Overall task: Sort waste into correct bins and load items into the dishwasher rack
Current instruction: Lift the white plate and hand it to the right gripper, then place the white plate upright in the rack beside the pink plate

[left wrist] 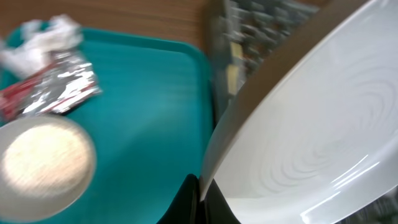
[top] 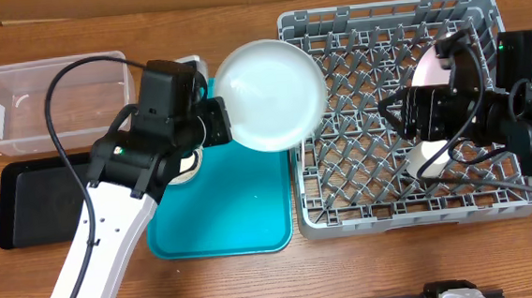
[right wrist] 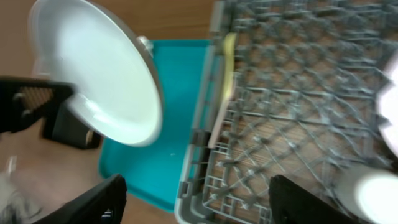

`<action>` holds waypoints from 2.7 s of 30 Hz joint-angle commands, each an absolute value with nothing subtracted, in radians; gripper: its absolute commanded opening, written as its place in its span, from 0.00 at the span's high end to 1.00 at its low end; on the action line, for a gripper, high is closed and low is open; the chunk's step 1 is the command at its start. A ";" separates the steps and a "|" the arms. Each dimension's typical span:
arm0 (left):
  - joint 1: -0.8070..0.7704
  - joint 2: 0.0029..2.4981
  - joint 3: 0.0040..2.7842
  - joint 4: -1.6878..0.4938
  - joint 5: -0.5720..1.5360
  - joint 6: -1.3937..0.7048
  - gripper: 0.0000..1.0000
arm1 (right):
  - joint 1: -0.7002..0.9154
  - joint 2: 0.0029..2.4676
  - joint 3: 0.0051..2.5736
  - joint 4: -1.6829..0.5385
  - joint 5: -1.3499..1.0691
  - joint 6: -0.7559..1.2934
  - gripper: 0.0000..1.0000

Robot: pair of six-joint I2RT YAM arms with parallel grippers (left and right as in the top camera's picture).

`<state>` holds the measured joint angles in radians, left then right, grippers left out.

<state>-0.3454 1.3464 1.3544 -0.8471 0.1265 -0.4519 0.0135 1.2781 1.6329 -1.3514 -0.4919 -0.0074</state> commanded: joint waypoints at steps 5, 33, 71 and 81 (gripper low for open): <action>-0.348 1.269 1.362 -0.828 0.506 -0.110 0.96 | 0.013 1.301 1.640 -1.341 -0.680 -0.192 0.24; -0.393 1.192 1.364 -0.852 0.219 -0.184 0.96 | 0.054 1.258 1.654 -1.286 -0.622 -0.124 0.36; -0.430 1.168 1.365 -0.785 0.216 -0.224 0.12 | 0.141 1.272 1.645 -1.267 -0.258 -0.014 0.96; -0.431 1.117 1.365 -0.796 0.202 -0.221 0.11 | 0.116 1.314 1.645 -1.245 0.399 0.126 0.96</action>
<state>-0.4259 1.1358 1.3544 -0.7937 0.2230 -0.2184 0.1173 1.3010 1.6344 -1.2602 0.1566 0.0826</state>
